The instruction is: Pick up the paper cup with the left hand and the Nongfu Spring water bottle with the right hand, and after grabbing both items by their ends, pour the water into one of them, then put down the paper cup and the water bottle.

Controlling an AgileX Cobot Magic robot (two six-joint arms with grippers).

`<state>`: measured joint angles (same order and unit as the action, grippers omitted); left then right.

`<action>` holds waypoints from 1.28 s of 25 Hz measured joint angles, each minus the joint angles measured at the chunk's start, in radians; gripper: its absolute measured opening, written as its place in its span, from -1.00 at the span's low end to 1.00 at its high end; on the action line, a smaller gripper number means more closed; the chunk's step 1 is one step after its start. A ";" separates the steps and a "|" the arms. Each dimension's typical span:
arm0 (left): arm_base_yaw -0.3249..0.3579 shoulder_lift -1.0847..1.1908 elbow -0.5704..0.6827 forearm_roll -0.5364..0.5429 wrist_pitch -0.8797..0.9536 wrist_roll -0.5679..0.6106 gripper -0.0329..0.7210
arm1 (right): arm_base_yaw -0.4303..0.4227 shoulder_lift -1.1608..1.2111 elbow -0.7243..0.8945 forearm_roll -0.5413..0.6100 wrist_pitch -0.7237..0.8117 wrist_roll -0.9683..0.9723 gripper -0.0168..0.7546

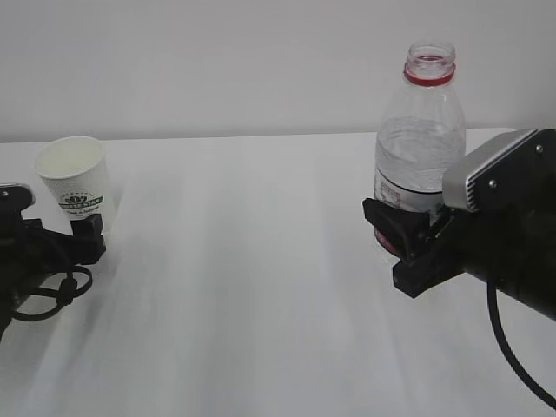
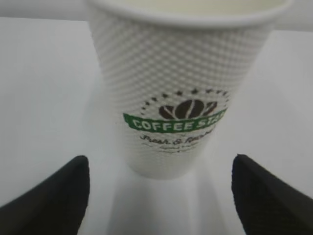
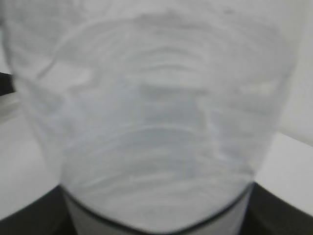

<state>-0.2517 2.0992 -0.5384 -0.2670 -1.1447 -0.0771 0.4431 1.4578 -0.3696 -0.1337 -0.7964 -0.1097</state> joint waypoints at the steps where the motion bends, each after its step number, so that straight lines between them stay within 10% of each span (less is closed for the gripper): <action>1: 0.000 0.015 -0.010 0.007 0.000 0.000 0.84 | 0.000 0.000 0.000 0.000 0.000 -0.003 0.25; 32: 0.090 0.134 -0.198 0.086 0.000 0.000 0.84 | 0.000 0.000 0.000 0.007 0.000 -0.011 0.25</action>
<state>-0.1618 2.2329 -0.7369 -0.1814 -1.1447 -0.0771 0.4431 1.4578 -0.3696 -0.1265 -0.7964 -0.1206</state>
